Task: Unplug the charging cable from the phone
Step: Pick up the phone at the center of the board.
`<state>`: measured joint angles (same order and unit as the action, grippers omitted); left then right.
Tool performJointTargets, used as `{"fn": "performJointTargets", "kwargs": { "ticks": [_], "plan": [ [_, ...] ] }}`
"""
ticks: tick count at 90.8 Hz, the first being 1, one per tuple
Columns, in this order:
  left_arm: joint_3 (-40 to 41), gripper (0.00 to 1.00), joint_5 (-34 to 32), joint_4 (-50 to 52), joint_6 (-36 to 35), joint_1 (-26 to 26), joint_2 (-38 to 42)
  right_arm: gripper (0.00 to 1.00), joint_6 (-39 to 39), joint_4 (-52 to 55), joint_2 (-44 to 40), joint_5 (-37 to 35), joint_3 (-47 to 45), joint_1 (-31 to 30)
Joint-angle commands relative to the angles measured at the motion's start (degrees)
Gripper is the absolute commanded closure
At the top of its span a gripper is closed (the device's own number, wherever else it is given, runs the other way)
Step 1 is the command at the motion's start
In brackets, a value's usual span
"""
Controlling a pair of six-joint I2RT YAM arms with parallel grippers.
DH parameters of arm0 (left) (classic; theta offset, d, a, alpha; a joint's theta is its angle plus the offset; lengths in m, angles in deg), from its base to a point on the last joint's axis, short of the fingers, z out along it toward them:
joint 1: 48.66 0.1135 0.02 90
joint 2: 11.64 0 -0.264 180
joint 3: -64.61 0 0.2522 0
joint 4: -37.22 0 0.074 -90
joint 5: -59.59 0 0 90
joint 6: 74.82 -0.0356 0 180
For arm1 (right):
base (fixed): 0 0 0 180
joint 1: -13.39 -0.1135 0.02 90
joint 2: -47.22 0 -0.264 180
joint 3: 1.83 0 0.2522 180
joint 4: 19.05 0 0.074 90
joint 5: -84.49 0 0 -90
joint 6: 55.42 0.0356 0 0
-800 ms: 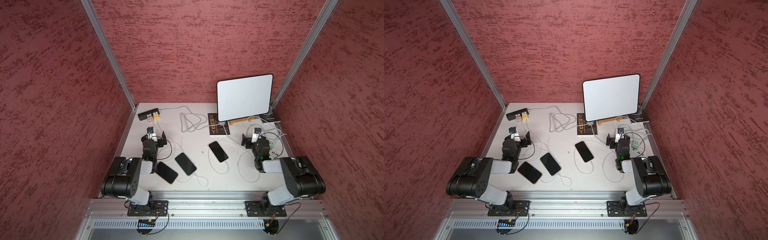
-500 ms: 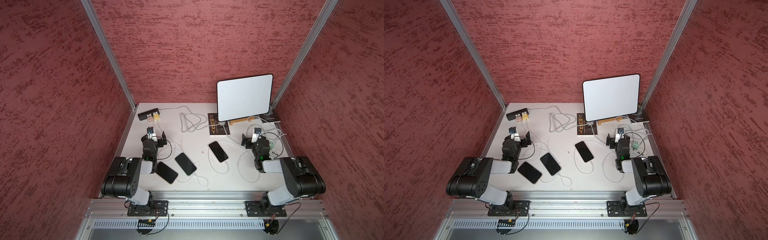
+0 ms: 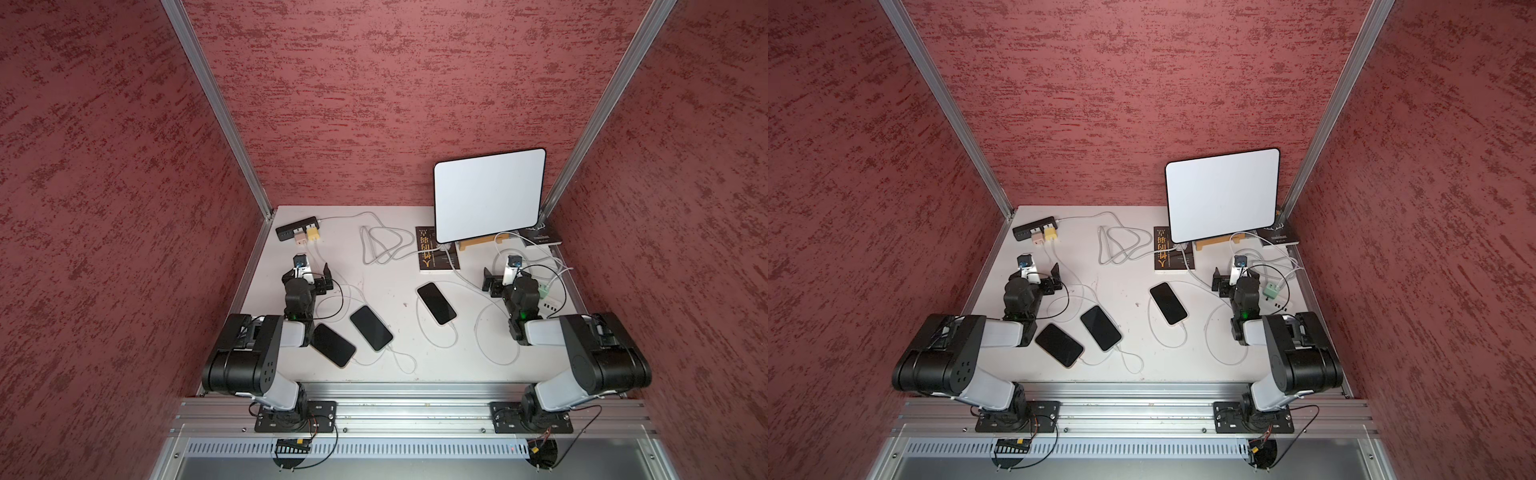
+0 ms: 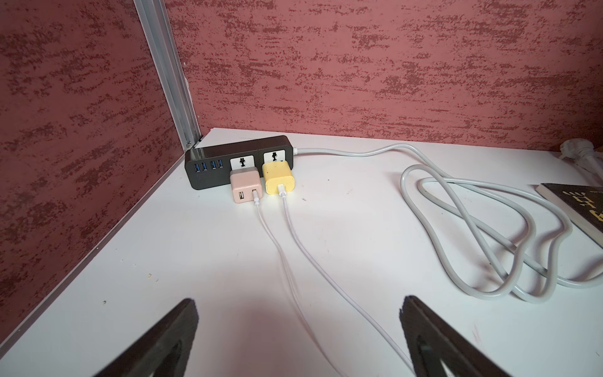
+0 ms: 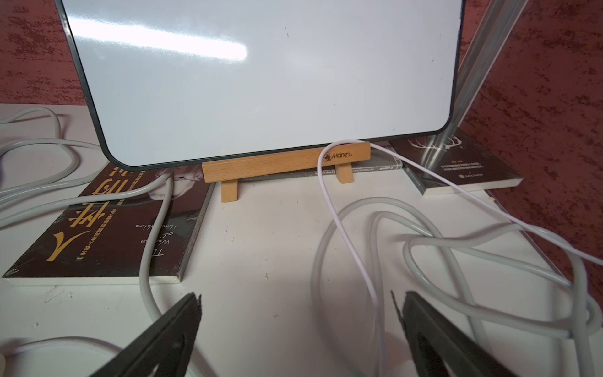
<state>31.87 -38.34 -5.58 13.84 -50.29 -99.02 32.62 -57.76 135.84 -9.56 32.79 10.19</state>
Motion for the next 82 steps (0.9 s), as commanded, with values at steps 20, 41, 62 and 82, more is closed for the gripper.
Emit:
{"fn": "performJointTargets", "kwargs": {
  "ticks": [20,41,62,82],
  "plan": [
    [-3.0,0.0,-7.7,9.2,-0.5,-2.2,5.6,0.01,-2.5,24.2,-12.2,8.6,9.4,-0.7],
    [-7.0,0.0,-12.8,16.8,-3.4,-5.8,7.9,0.01,1.3,52.2,-19.0,20.4,20.7,-2.8],
    [-12.2,0.0,-13.7,32.6,-1.4,-7.3,11.5,0.01,3.3,72.8,-16.9,20.2,30.5,-10.7],
    [-15.1,0.0,-14.2,42.2,0.4,-7.4,16.5,0.01,4.0,89.7,-8.6,13.9,39.4,-19.7]
  ]
}}
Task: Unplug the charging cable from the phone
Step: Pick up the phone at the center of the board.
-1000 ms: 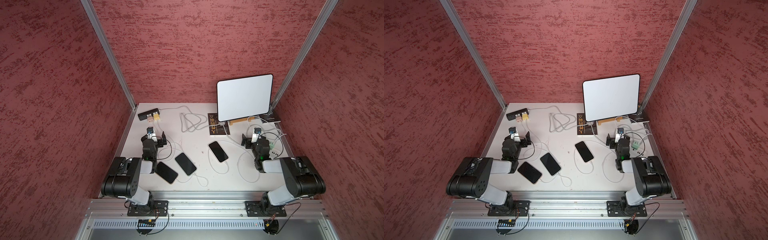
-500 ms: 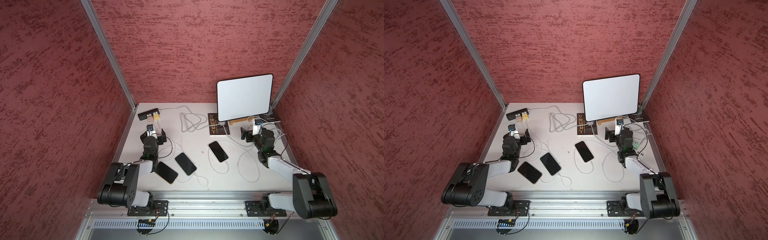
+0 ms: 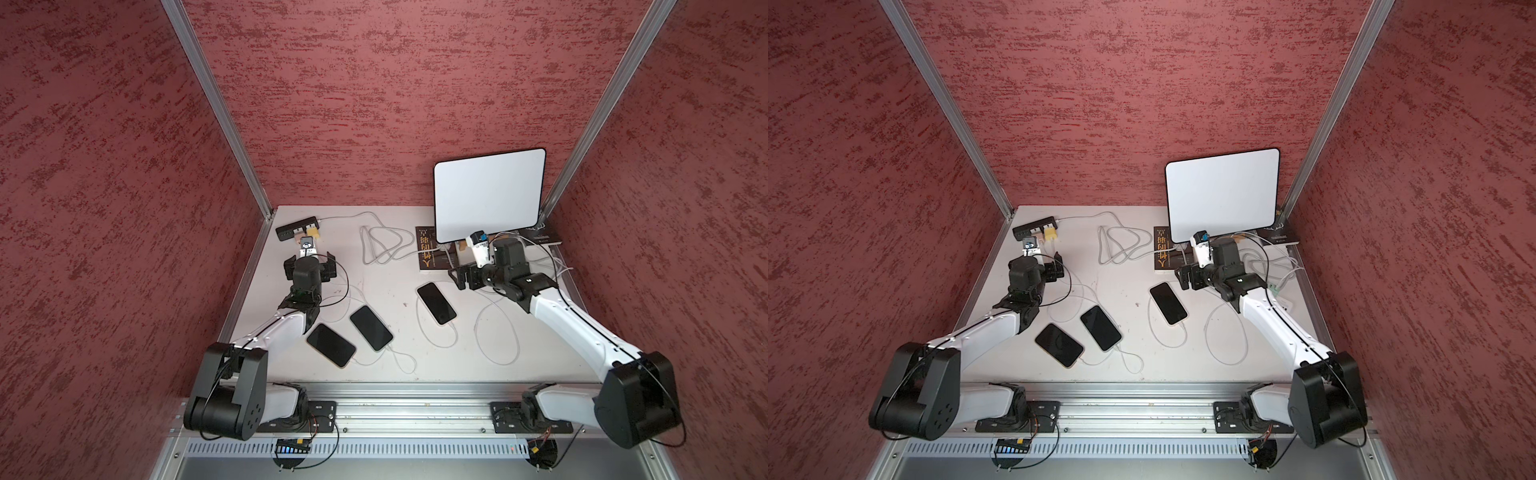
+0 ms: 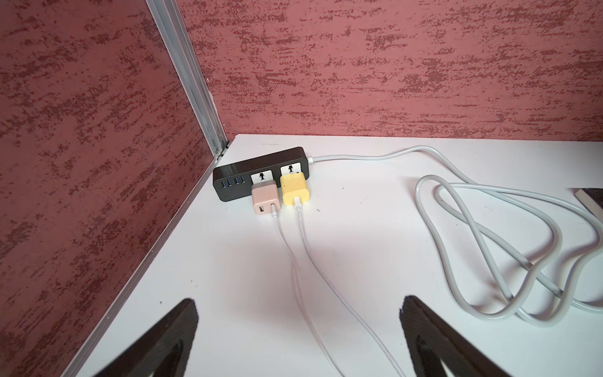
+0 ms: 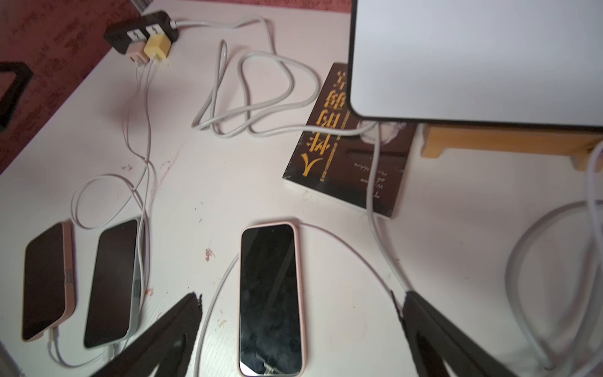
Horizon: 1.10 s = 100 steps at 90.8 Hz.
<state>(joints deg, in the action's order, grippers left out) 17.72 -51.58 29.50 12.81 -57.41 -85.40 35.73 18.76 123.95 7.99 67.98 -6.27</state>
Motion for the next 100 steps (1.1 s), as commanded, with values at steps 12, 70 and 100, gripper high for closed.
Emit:
{"fn": "performJointTargets", "kwargs": {
  "ticks": [12,70,100],
  "plan": [
    [1.4,0.0,0.0,5.6,2.3,0.0,6.0,0.01,0.6,16.2,6.4,-5.1,6.2,-6.5],
    [2.2,0.0,1.2,8.0,4.0,0.4,8.0,0.01,-0.7,25.0,29.9,-15.2,19.3,-16.0],
    [2.2,0.0,1.4,8.3,4.4,0.5,7.8,0.01,-0.3,23.3,34.3,-18.9,19.2,-16.0]
  ]
}}
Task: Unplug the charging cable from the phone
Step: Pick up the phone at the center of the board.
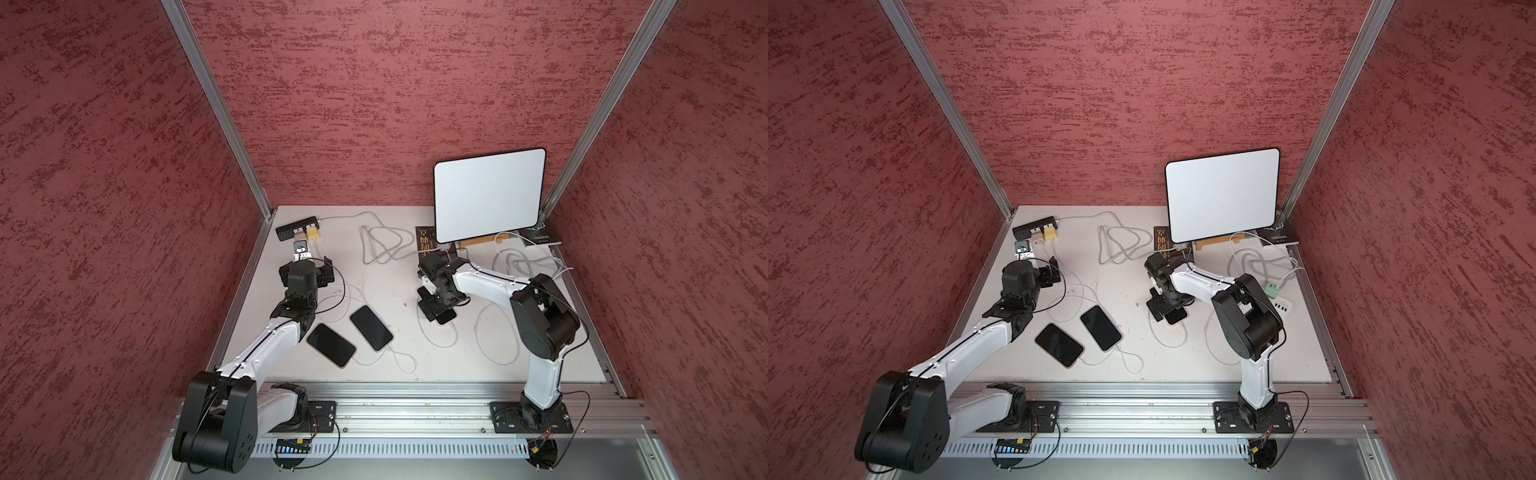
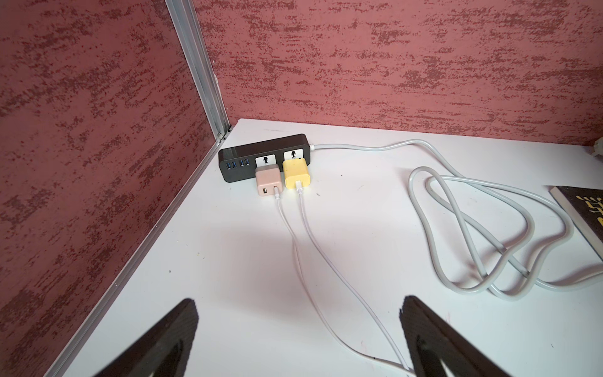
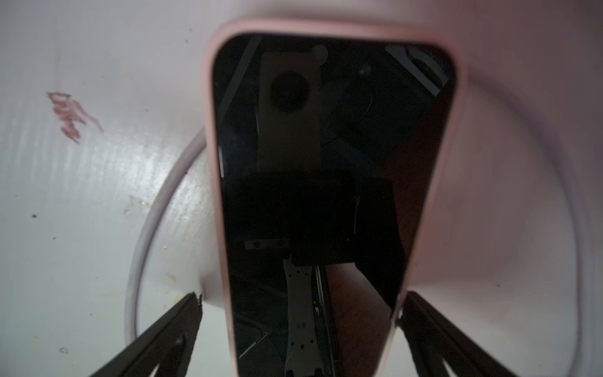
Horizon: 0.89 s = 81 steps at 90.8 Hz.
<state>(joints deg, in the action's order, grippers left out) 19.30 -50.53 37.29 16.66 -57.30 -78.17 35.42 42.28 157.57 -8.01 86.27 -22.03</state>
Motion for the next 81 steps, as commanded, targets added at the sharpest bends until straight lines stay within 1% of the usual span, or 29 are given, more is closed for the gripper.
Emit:
{"fn": "performJointTargets", "kwargs": {
  "ticks": [1,22,41,50,63,81],
  "plan": [
    [0.6,0.0,0.4,0.5,0.5,0.4,0.6,0.01,0.1,-0.2,0.7,-2.9,0.9,-0.2],
    [0.6,0.0,0.7,0.5,0.7,0.5,0.3,0.02,0.5,-2.3,1.8,-1.9,0.0,-0.3],
    [0.2,0.0,0.9,1.2,0.0,0.5,0.8,0.12,0.5,-3.0,2.1,-1.6,-0.2,-0.3],
    [0.0,0.0,0.9,1.5,0.1,0.6,0.9,0.18,0.5,-3.3,1.8,-2.0,-0.3,-0.3],
    [-0.5,0.0,1.6,2.3,1.0,1.0,1.2,0.24,0.3,-3.9,0.4,-1.6,-0.5,-0.3],
    [-0.3,0.0,4.8,2.2,1.6,1.4,3.3,0.32,0.3,-4.3,-2.6,-1.0,-0.6,0.1]
  ]
}}
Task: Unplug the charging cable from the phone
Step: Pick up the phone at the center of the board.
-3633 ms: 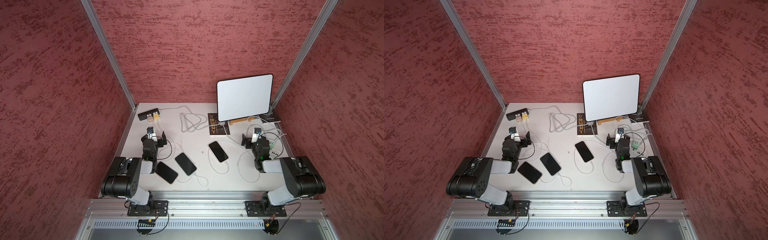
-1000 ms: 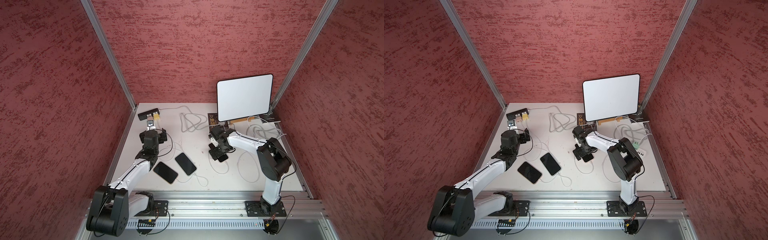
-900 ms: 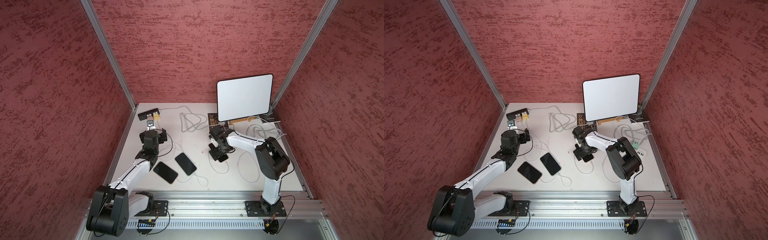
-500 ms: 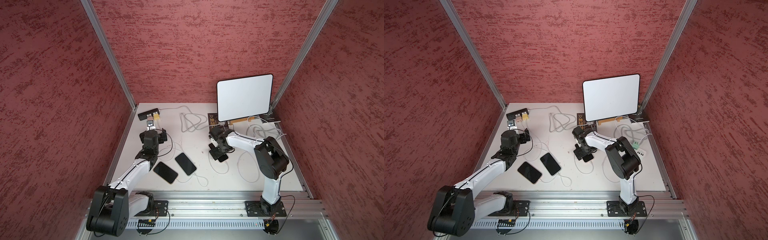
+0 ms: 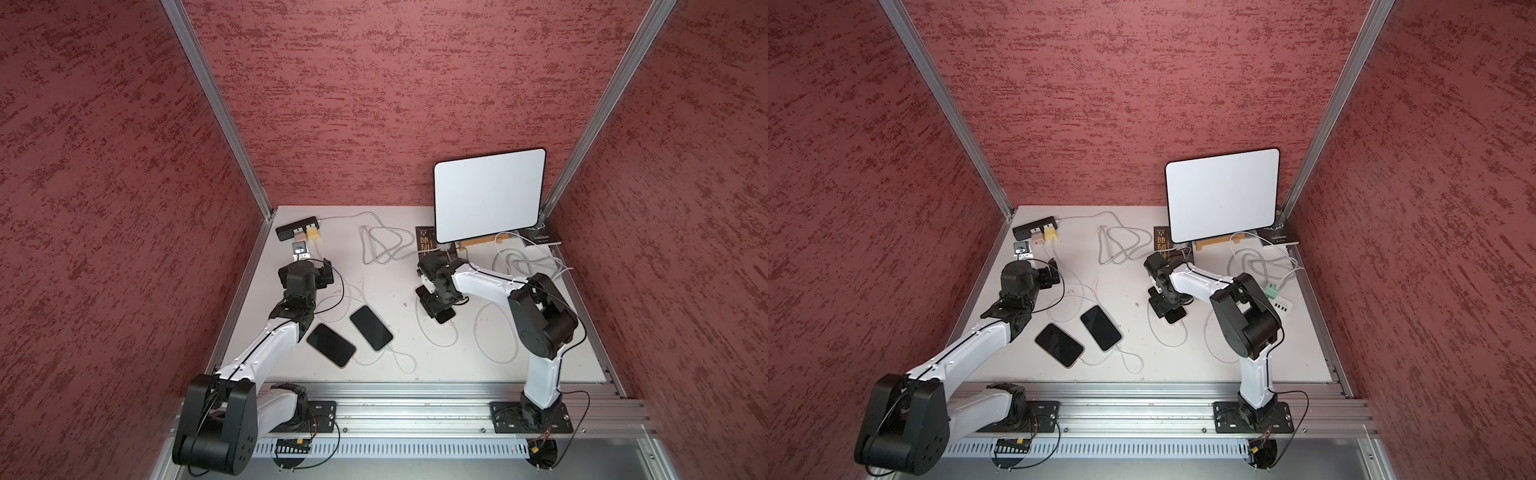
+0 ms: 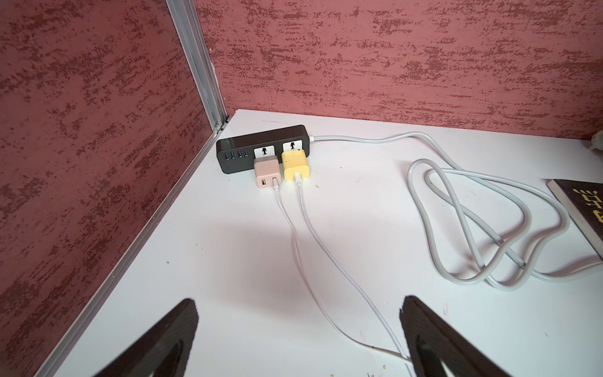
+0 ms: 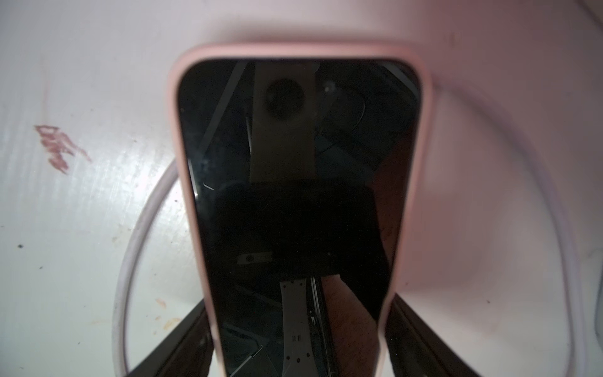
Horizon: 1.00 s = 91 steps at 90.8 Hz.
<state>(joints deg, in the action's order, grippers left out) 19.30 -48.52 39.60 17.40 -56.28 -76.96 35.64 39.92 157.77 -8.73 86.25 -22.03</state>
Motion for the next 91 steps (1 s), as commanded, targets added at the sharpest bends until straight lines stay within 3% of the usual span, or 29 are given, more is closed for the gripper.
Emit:
{"fn": "performJointTargets", "kwargs": {
  "ticks": [1,26,66,91],
  "plan": [
    [-0.3,0.0,3.0,-0.1,0.9,0.4,2.2,0.33,0.1,-1.9,-3.0,-0.2,-0.6,0.1],
    [-1.7,0.0,11.0,3.1,2.3,0.6,5.8,0.37,1.1,-4.6,-10.1,8.8,-1.7,1.7],
    [-8.3,0.0,30.9,14.3,12.6,0.7,2.3,0.38,10.7,-21.1,-13.3,44.4,-5.0,5.3],
    [-9.5,0.0,46.5,10.9,21.4,0.4,-1.3,0.4,16.8,-33.4,-13.8,57.0,-9.1,5.7]
  ]
}}
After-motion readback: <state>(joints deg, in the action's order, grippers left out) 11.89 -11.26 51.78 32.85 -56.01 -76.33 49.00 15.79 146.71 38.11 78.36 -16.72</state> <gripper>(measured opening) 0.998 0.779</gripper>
